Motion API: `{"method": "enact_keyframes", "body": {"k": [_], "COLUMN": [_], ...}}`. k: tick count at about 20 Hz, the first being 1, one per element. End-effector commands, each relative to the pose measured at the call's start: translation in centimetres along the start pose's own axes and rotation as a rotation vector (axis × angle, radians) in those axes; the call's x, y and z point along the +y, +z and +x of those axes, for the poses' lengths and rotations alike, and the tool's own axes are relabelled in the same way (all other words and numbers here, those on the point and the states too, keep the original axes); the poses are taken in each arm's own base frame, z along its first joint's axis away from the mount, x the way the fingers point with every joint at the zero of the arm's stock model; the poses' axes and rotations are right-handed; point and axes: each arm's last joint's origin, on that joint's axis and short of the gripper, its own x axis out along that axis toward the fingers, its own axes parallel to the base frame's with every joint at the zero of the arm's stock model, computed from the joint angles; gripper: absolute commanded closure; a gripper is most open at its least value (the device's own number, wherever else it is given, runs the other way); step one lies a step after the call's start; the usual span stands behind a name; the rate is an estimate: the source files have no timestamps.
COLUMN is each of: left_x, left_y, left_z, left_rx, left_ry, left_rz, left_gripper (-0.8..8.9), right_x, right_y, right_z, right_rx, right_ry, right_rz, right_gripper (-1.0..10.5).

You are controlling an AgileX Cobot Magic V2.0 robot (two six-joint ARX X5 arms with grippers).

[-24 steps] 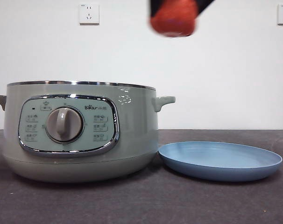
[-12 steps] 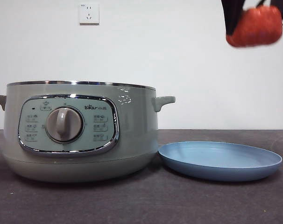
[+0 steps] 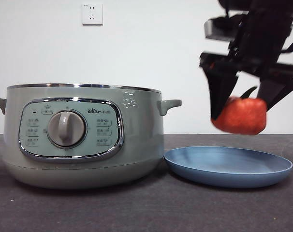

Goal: Take the pumpkin out from the steamer,put the pumpkin in the blue plate,close the lid

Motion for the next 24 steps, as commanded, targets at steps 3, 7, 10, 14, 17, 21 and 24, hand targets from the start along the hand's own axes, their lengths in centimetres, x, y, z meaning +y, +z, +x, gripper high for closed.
{"method": "enact_keyframes", "body": {"k": [3,7,10,14,17,21,24], "left_x": [0.3,0.3,0.3,0.3,0.3,0.3,0.3], "left_y": [0.7,0.7,0.7,0.7,0.7,0.7,0.7], "left_z": [-0.5,-0.5,-0.5,-0.5,-0.5,-0.5,-0.5], "left_rx": [-0.067,-0.067,-0.067,-0.067,-0.067,-0.067,-0.067], "left_ry": [0.007,0.007,0.007,0.007,0.007,0.007,0.005], "left_rz": [-0.027,-0.027,-0.027,-0.027,-0.027,-0.027,-0.027], "left_gripper": [8.22,8.22,8.22,8.22,8.22,8.22,8.22], "right_x": [0.3,0.4,0.5,0.5,0.5,0.5,0.5], "right_y": [0.2,0.0,-0.2,-0.3,-0.3,-0.4,-0.4], "right_z": [3.5,5.4,6.1,6.4,6.4,6.4,6.4], "right_rx": [0.049,0.104,0.132,0.142,0.145,0.159,0.157], "right_ry": [-0.002,0.002,0.047,0.042,0.041,0.039,0.038], "right_rz": [-0.010,-0.012,-0.010,-0.010,-0.009,-0.009,-0.002], "right_gripper": [9.4,9.4,9.4,6.4,4.6,4.0,4.0]}}
